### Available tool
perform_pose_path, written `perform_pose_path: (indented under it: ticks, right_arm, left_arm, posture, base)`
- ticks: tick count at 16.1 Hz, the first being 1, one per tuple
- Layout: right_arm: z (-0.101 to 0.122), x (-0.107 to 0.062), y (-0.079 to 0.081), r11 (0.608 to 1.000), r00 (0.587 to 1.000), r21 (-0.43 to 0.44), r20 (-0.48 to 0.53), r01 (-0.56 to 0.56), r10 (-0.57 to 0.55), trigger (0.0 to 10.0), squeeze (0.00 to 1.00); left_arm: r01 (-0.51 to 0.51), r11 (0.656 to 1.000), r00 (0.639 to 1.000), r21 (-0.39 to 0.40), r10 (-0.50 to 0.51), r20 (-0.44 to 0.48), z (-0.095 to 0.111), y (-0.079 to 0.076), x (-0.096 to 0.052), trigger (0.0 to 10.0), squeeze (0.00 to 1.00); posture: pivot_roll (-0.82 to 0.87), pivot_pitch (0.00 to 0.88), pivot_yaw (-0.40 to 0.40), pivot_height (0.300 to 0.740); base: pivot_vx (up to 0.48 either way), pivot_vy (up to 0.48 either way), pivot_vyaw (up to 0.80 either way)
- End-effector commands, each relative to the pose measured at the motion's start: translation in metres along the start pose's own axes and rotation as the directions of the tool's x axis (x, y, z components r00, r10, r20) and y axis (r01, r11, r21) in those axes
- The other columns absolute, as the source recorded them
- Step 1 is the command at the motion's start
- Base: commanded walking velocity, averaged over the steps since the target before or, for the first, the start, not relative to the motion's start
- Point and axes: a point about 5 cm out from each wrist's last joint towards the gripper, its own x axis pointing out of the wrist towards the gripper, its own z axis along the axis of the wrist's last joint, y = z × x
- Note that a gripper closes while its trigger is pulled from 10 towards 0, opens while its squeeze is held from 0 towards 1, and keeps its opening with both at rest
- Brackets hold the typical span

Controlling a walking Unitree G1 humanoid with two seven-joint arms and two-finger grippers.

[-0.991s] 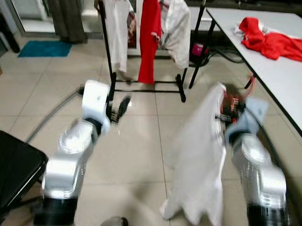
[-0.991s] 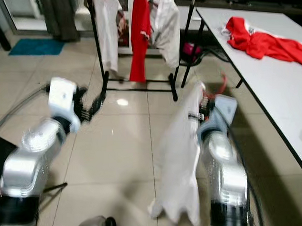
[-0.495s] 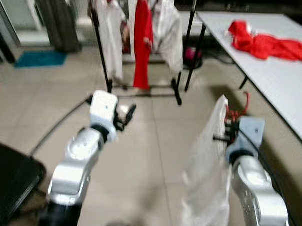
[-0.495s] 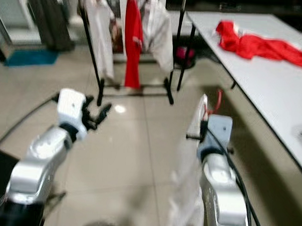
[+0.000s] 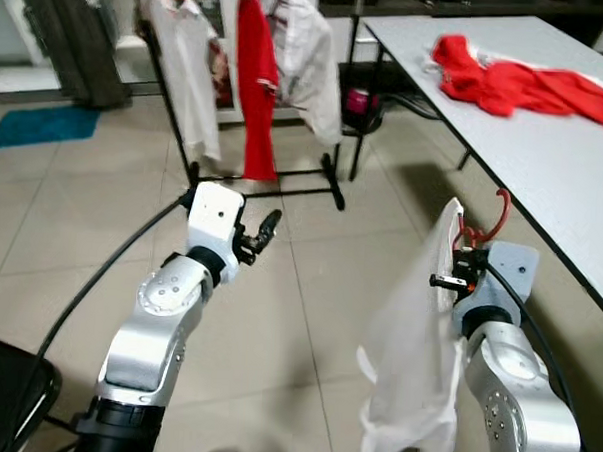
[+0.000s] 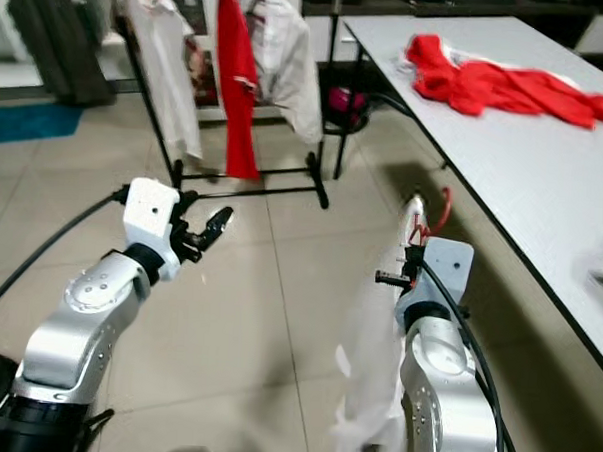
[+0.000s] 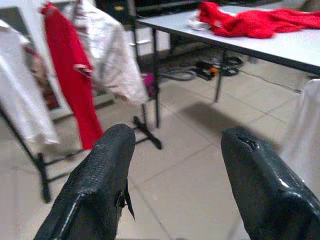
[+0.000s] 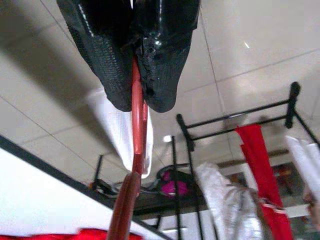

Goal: Hang hanger

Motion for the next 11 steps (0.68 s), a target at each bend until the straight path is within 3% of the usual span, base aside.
perform_pose_path:
  ticks: [1,9,10,11]
  right_arm:
    - [0.0081,0.0008,0.0093,0.999,0.999,0.01,0.034,-0.037,0.037,10.0,0.0]
    - [0.0108,0.0037,0.0146,0.998,0.997,-0.02,0.052,-0.059,0.06,10.0,0.0]
    - [0.0095,0.0042,0.0116,0.995,0.998,-0.091,0.055,-0.033,0.038,10.0,0.0]
    - [0.008,0.0038,0.0124,0.997,0.997,-0.05,0.047,-0.058,0.06,10.0,0.0]
  left_arm:
    - [-0.03,0.999,0.999,0.011,0.03,-0.012,-0.001,0.0074,-0.0028,10.0,0.0]
    - [-0.04,0.999,0.999,0.008,0.04,-0.015,-0.0002,0.0086,-0.0045,10.0,0.0]
    - [-0.038,0.999,0.999,0.008,0.038,-0.013,0.001,0.0081,-0.004,10.0,0.0]
    - [-0.04,0.999,0.999,0.008,0.04,-0.013,0.0016,0.0081,-0.0038,10.0,0.0]
  posture:
    - [-0.01,0.063,0.002,0.74]
    - [0.0,0.059,0.003,0.74]
    - [0.0,0.061,0.001,0.74]
    - [0.0,0.061,0.001,0.74]
  base:
    - [0.368,0.0,0.0]
    - [0.367,0.0,0.0]
    - [0.371,0.0,0.0]
    - [0.368,0.0,0.0]
